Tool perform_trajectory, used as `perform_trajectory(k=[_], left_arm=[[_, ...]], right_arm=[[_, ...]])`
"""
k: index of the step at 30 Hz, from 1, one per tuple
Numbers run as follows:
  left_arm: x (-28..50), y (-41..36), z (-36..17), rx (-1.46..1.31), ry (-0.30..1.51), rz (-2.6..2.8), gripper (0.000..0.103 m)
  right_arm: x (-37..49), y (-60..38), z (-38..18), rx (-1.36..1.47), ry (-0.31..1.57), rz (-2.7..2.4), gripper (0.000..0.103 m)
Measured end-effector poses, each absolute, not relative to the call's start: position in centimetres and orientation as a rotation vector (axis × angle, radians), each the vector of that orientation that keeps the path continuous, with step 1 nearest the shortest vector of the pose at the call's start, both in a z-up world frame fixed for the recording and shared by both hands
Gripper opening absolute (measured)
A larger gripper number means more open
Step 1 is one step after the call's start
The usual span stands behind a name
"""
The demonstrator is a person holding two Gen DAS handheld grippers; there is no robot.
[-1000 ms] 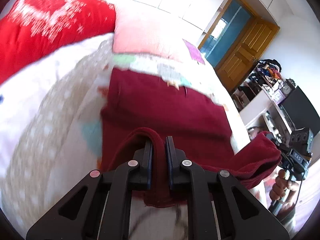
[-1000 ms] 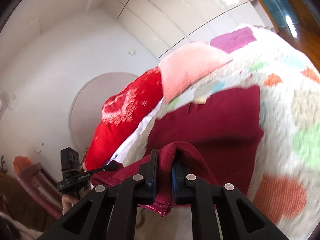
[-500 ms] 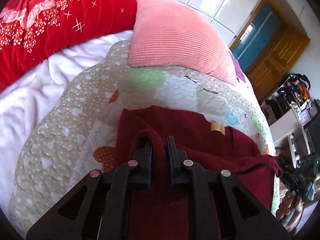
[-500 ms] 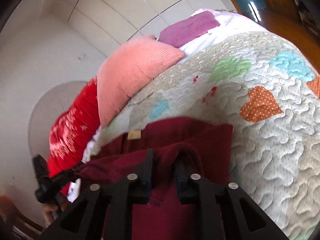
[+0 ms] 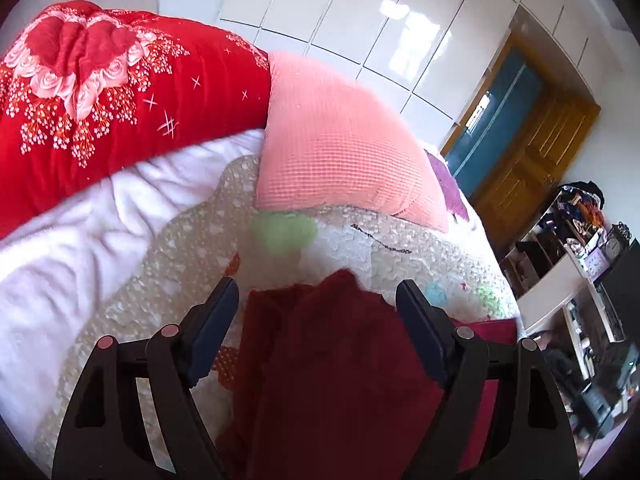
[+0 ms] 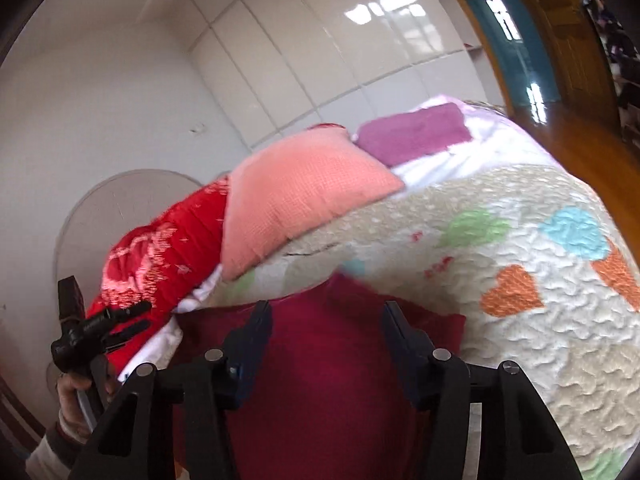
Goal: Fold small clothes
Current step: 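Grasp the hem with both grippers and fold it up toward the collar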
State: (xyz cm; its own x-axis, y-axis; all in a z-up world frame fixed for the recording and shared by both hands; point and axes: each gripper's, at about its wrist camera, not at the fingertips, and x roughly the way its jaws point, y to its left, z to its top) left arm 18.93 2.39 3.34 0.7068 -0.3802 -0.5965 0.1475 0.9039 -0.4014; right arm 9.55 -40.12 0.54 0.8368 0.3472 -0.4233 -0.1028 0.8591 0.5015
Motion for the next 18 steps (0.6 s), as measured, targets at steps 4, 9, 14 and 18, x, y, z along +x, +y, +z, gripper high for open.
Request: perform_trajectory(k=[4, 9, 14, 18], left_arm=[[19.4, 0.4, 2.0, -0.274, 0.778, -0.299, 0.081], [21.3, -2.7, -2.6, -0.166, 0.882, -0.227, 0.081], [23.9, -2.8, -7.1, -0.126, 0.985, -0.091, 0.081], [24.2, -2.5, -7.0, -0.154, 0.990, -0.082, 0.082]], right_arm=[[12.5, -37.7, -0.9, 0.369, 0.647, 0.210, 0.044], [16.9, -37.2, -3.7, 0.342, 0.765, 0.091, 0.042], [19.9, -37.6, -6.3, 0.351, 0.824, 0.016, 0.042], [20.5, -37.6, -6.5, 0.335, 0.838, -0.004, 0.042]])
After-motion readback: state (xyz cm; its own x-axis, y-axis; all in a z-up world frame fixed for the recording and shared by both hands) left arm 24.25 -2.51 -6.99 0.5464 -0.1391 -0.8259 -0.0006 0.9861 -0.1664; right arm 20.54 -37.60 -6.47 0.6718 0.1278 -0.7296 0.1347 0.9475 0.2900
